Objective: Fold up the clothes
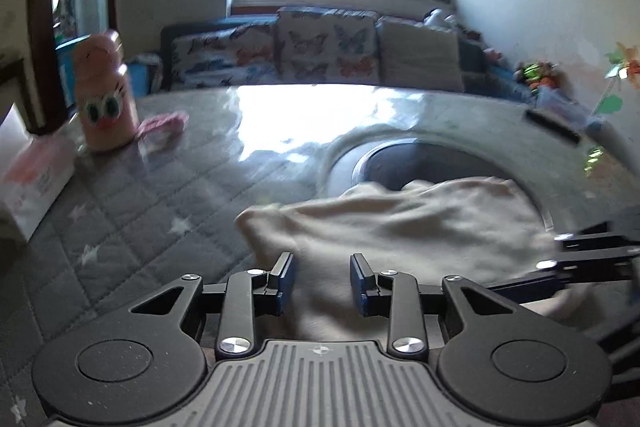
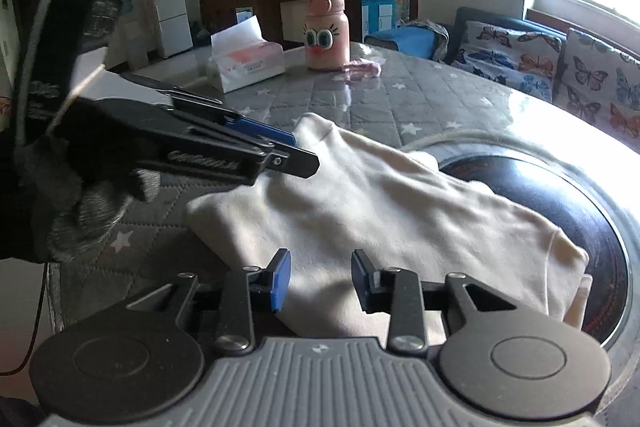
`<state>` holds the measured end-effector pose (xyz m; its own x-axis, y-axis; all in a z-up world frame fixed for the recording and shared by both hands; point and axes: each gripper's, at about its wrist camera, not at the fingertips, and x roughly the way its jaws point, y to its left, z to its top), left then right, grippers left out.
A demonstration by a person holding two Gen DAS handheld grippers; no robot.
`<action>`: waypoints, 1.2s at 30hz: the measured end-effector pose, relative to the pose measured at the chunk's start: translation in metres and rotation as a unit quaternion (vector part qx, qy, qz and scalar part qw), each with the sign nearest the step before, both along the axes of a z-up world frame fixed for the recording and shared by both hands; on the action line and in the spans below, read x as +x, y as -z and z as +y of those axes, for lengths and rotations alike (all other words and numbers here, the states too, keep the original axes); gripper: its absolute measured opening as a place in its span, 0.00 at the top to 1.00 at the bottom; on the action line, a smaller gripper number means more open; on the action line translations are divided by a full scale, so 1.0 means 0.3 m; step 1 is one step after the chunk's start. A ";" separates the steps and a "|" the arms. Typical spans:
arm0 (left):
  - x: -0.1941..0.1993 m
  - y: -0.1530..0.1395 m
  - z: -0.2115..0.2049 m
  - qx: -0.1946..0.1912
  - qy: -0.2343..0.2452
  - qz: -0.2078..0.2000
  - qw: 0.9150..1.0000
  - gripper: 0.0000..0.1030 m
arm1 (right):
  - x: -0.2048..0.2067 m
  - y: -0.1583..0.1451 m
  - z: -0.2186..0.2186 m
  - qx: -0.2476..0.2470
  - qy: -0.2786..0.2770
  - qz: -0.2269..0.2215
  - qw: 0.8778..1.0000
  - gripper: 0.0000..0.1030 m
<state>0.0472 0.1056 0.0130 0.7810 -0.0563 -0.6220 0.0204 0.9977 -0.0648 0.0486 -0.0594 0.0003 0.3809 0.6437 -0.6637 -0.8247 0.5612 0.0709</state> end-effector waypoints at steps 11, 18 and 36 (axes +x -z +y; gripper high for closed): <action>0.032 -0.021 0.039 -0.015 -0.016 -0.007 1.000 0.69 | 0.018 -0.014 -0.079 0.011 0.030 0.007 0.999 0.61; 0.105 0.013 0.059 -0.005 -0.035 0.008 0.999 0.69 | 0.019 -0.016 -0.175 0.004 0.063 0.016 0.998 0.57; -0.029 -0.061 -0.034 0.024 0.003 -0.019 1.000 0.66 | 0.024 0.013 -0.342 -0.009 0.126 0.046 0.991 0.56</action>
